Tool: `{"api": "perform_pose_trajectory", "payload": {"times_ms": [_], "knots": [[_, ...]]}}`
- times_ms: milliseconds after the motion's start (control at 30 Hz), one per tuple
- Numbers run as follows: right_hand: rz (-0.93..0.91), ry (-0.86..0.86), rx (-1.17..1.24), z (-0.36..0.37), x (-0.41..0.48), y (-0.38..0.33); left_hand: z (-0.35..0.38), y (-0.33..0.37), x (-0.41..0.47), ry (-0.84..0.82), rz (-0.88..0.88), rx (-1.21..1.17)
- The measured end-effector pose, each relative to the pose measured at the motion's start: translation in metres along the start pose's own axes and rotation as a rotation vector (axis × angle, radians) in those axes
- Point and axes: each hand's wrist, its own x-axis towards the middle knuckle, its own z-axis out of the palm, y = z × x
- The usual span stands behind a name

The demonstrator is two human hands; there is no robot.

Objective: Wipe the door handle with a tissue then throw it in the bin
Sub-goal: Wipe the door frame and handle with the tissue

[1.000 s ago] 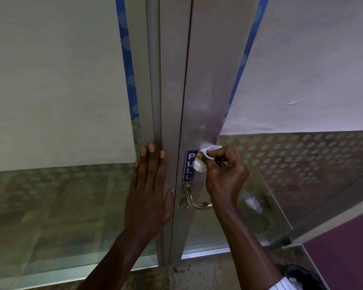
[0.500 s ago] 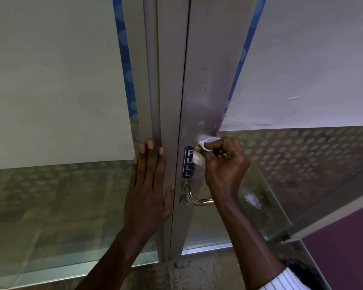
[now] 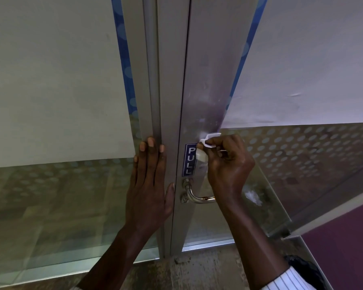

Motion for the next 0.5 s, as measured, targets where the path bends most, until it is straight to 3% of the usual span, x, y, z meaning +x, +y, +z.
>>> {"api": "perform_pose_trajectory", "payload": {"times_ms": [267, 500], "knots": [[0.137, -0.168, -0.139, 0.004, -0.043, 0.04, 0.003, 0.001, 0.001, 0.035, 0.01, 0.032], [-0.03, -0.086, -0.074, -0.001, -0.005, 0.016, 0.008, 0.001, 0.0, 0.05, -0.001, 0.032]]}}
